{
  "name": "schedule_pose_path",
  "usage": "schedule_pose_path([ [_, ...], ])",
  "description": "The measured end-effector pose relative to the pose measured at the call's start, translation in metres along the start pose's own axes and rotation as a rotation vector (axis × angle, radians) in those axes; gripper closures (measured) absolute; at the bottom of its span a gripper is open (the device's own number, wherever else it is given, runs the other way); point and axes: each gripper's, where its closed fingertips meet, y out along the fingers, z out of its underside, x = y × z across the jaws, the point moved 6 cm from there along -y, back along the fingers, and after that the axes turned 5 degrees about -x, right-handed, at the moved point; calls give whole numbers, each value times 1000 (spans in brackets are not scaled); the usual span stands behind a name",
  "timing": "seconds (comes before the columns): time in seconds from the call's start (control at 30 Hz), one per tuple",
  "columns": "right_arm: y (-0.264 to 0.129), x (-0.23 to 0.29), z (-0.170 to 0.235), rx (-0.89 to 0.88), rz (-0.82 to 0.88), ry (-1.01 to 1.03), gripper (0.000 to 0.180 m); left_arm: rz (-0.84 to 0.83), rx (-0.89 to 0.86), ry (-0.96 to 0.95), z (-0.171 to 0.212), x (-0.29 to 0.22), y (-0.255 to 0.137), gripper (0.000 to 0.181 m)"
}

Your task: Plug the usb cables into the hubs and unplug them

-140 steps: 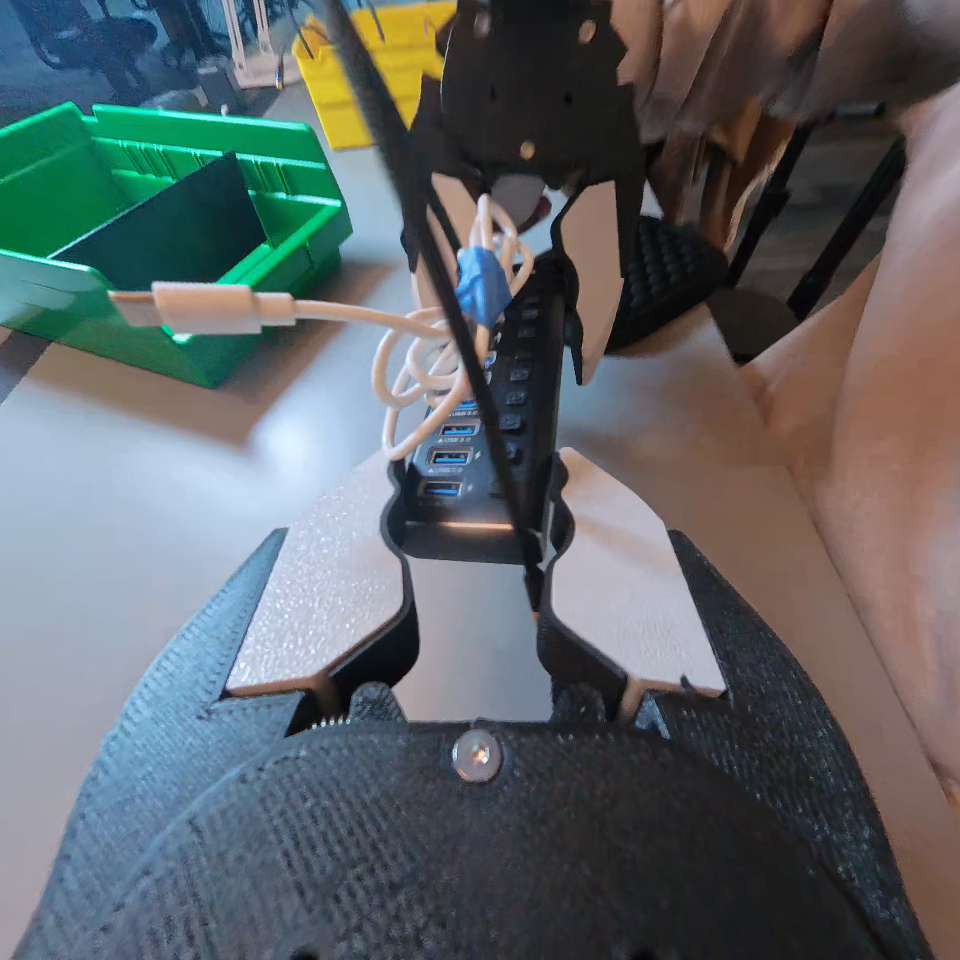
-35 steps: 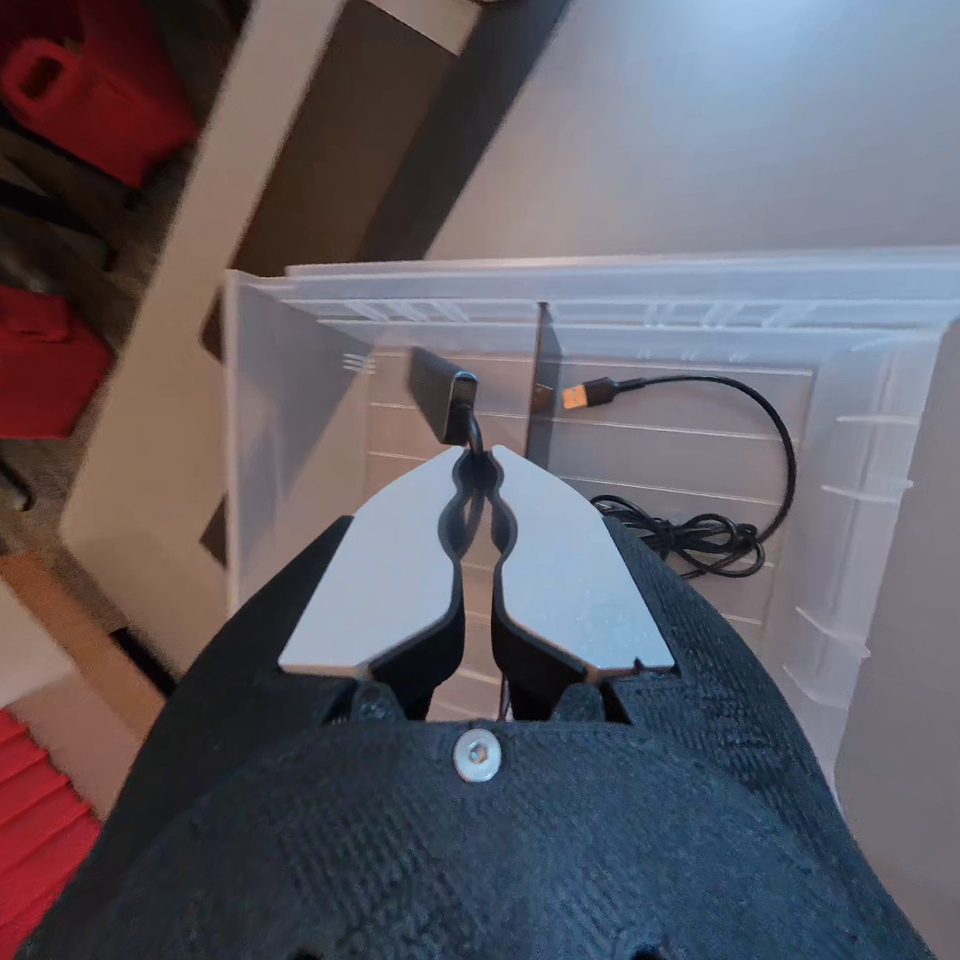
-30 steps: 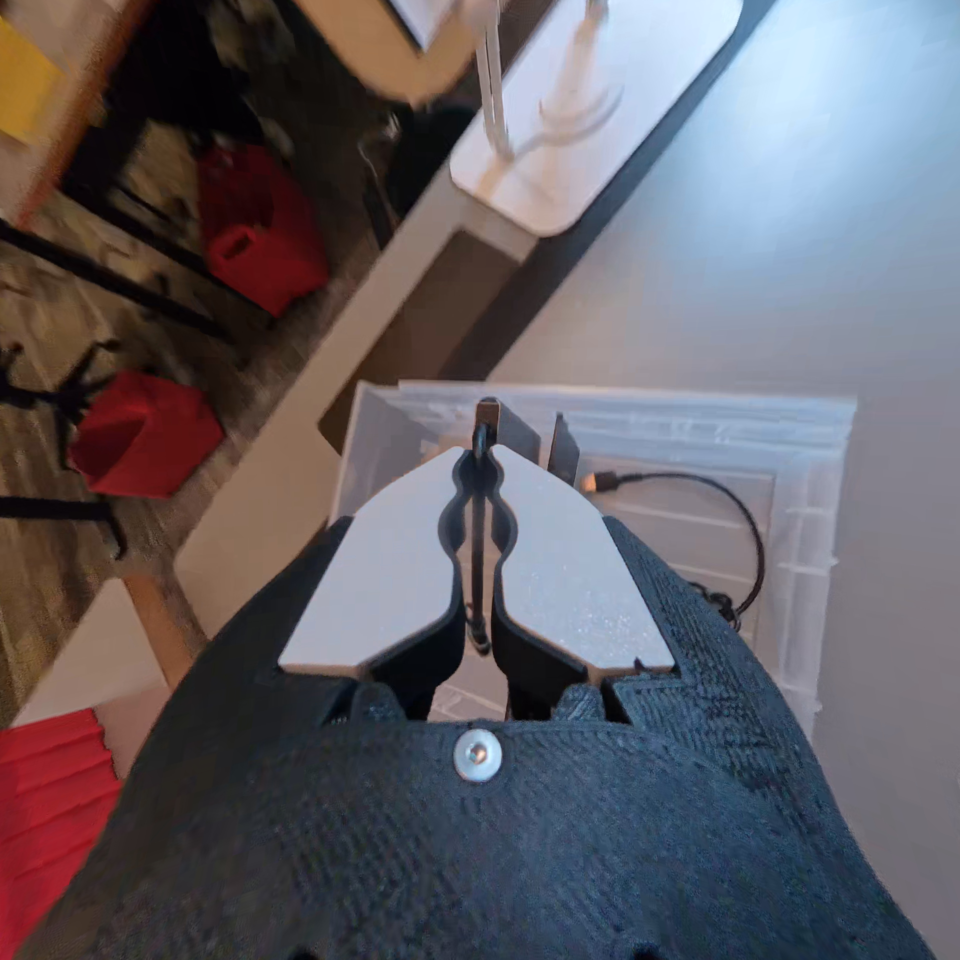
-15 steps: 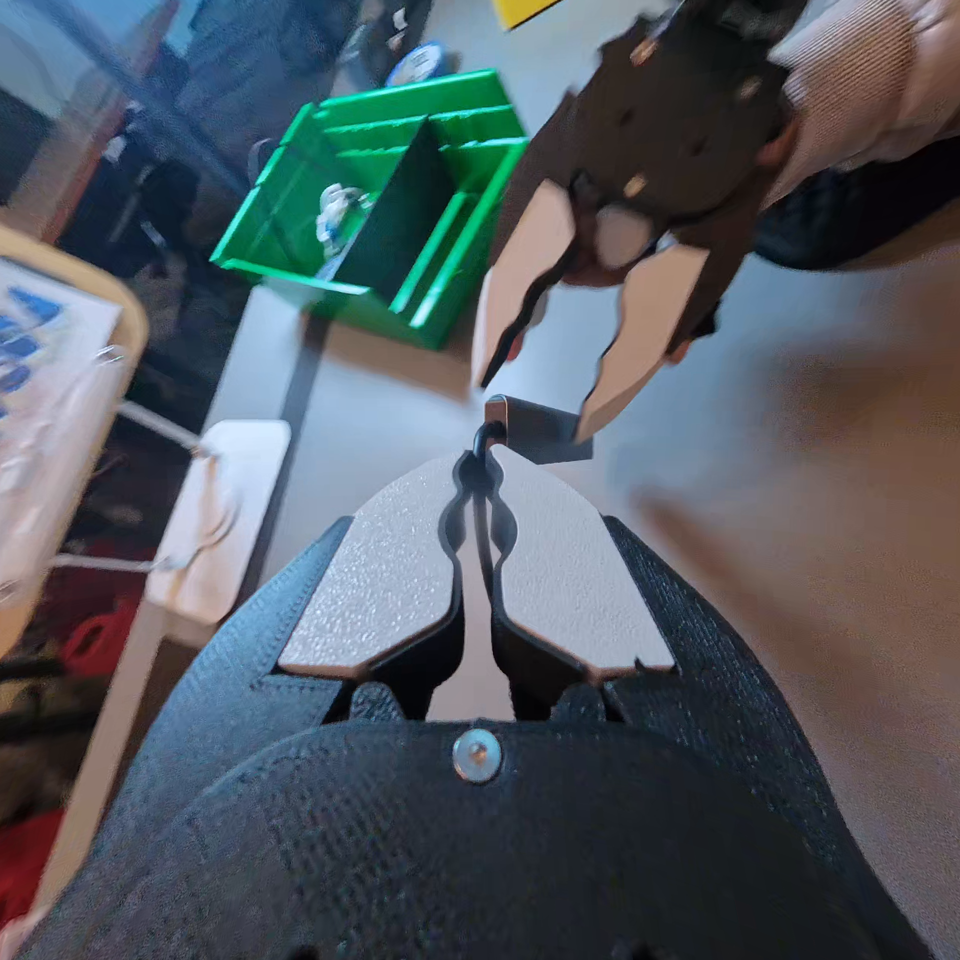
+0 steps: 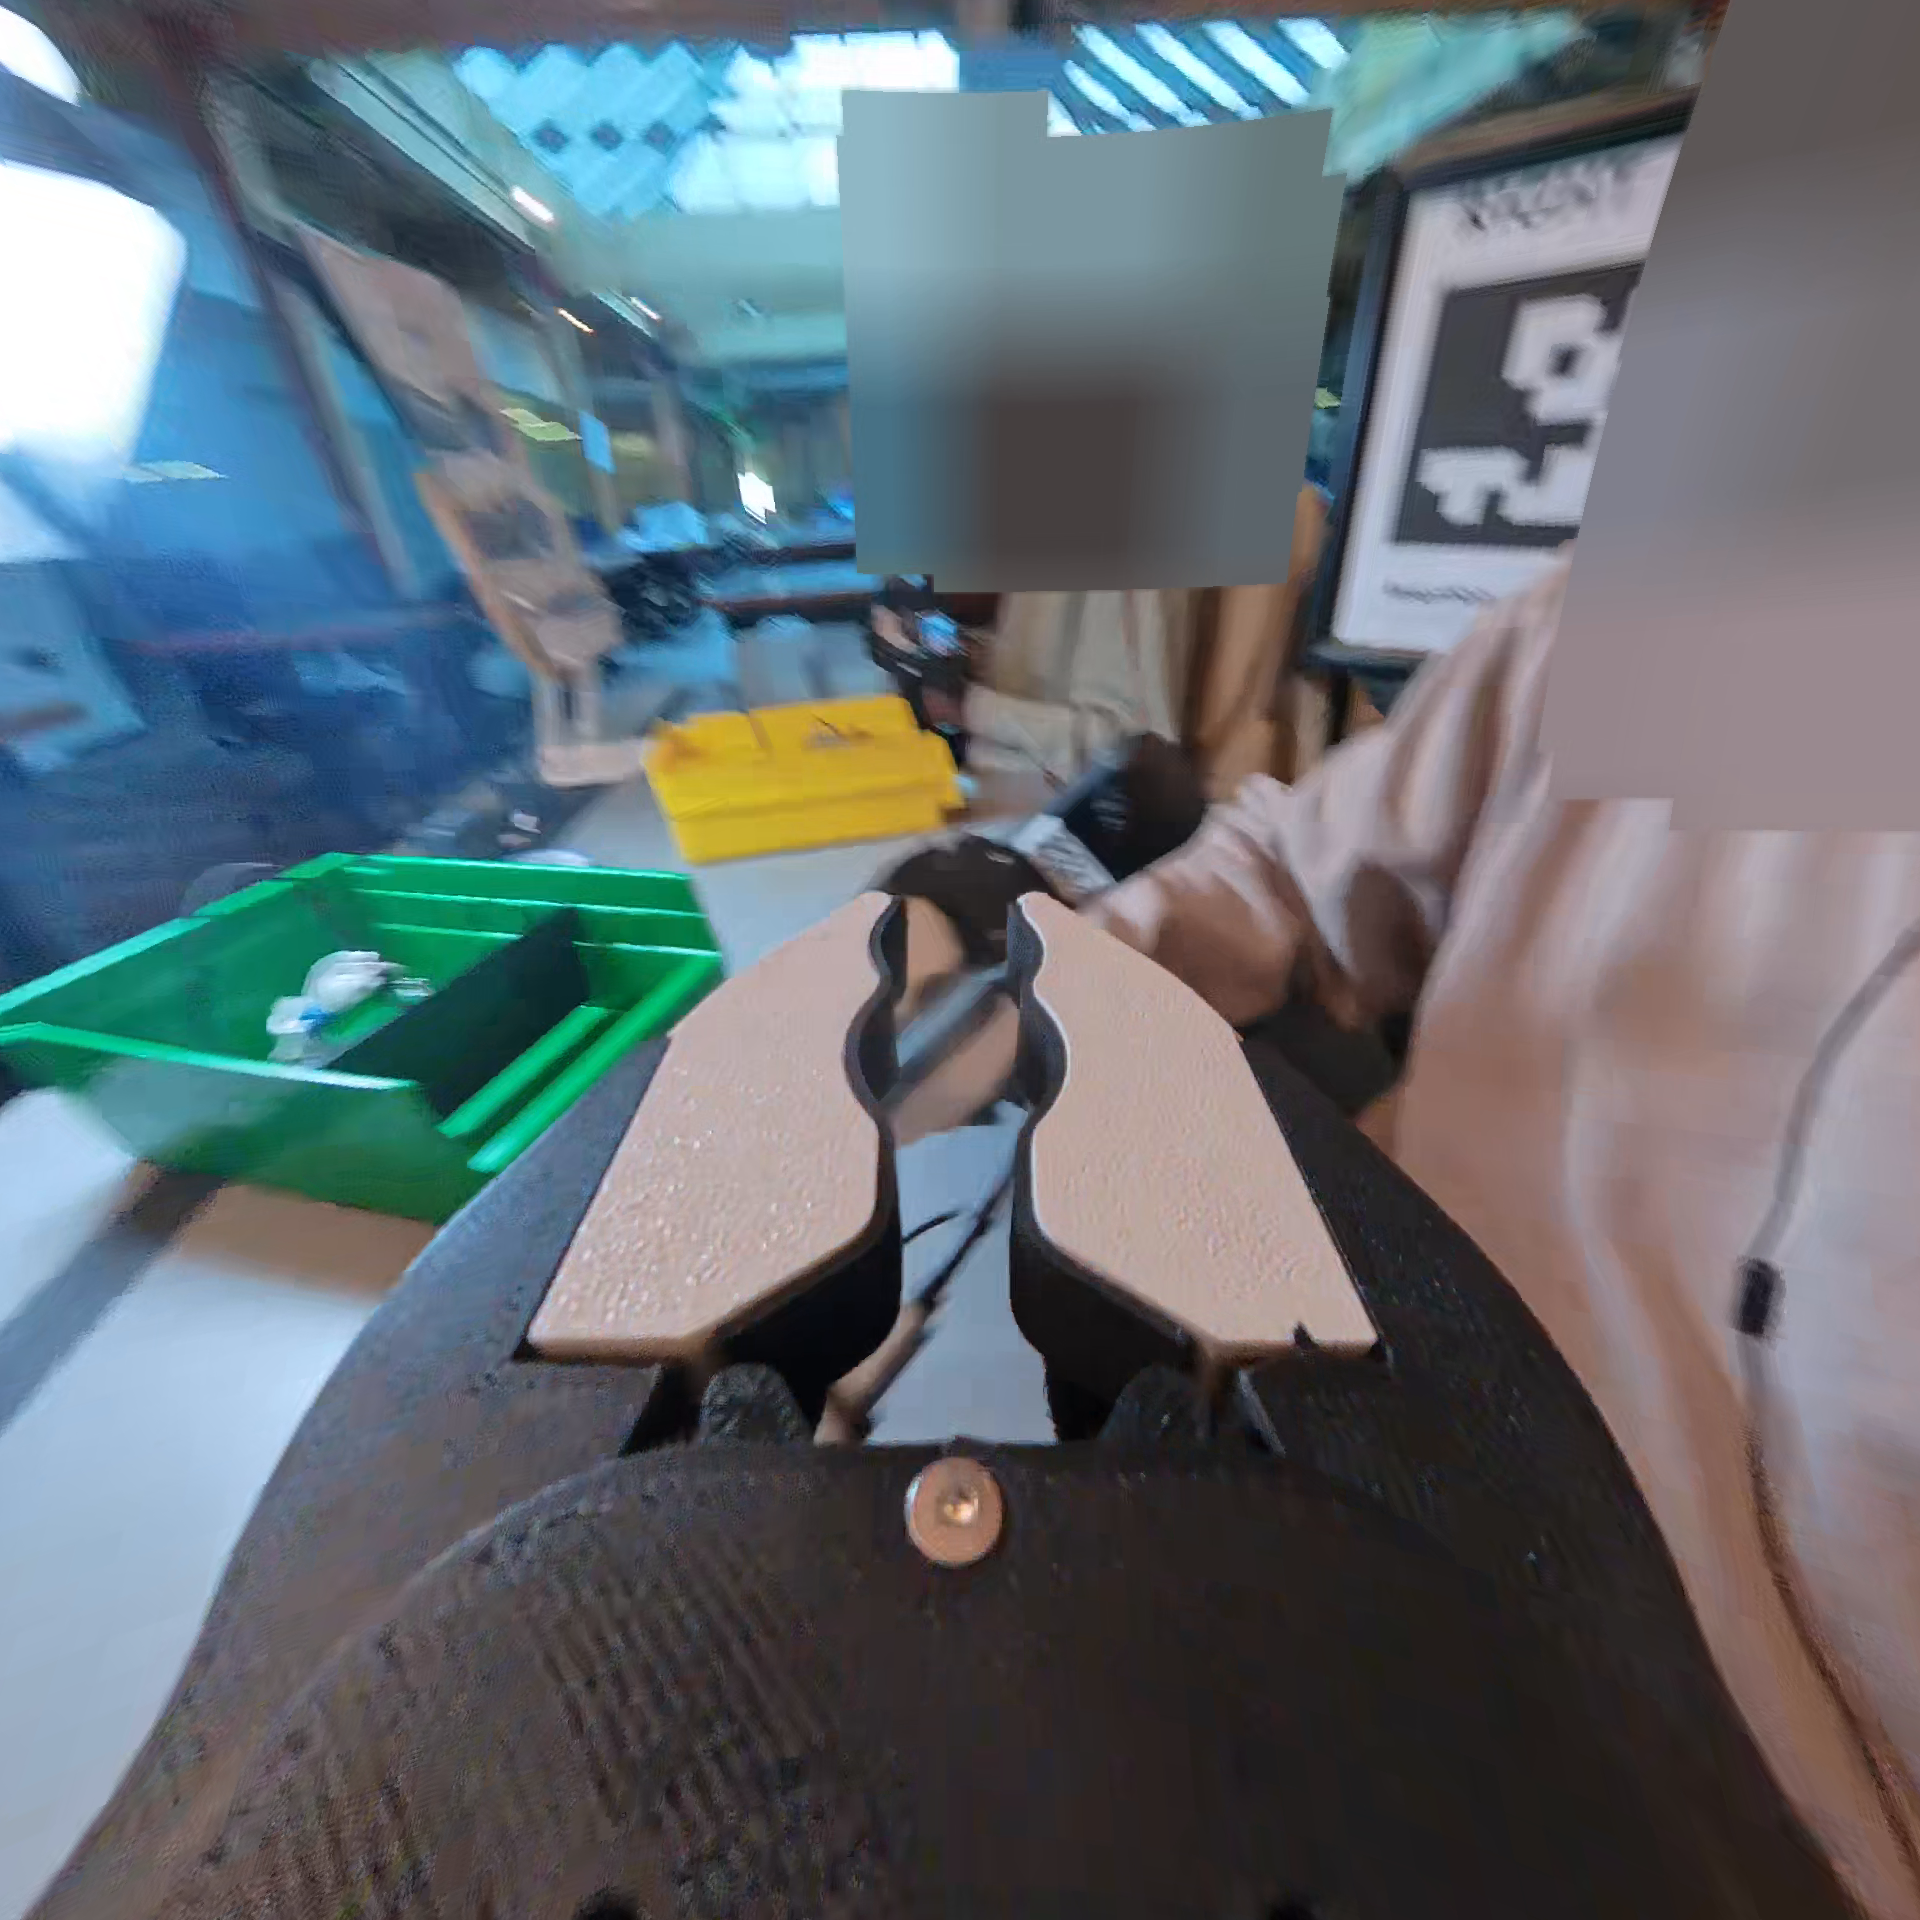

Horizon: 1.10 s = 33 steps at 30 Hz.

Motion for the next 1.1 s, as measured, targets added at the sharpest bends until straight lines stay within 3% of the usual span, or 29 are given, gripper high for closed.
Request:
schedule_pose_path([
  [0.03,-2,0,-5,-22,9,-31,169,-70,-36,11,-3,13,-12,165],
  [0.13,-6,3,-25,-113,11,-63,169,-284,138,110,30,55,-43,159],
  [0.2,-7,7,-37,-171,-9,-55,169,-281,308,158,65,63,-44,151],
  [0.27,-8,13,-43,-205,-29,-45,169,-199,335,202,83,53,-27,147],
  [0.37,-8,19,-45,-245,-56,16,169,-92,288,307,90,30,4,139],
  [0.47,-8,21,-44,-270,-72,81,168,-69,277,391,95,17,18,157],
  [0.5,-8,20,-42,-268,-68,81,168,-78,290,428,96,15,19,165],
  [0.73,-5,17,-22,-154,-67,52,168,-127,402,544,95,20,6,167],
  [1.1,2,22,-6,-90,-79,99,155,-131,489,550,110,22,5,168],
])
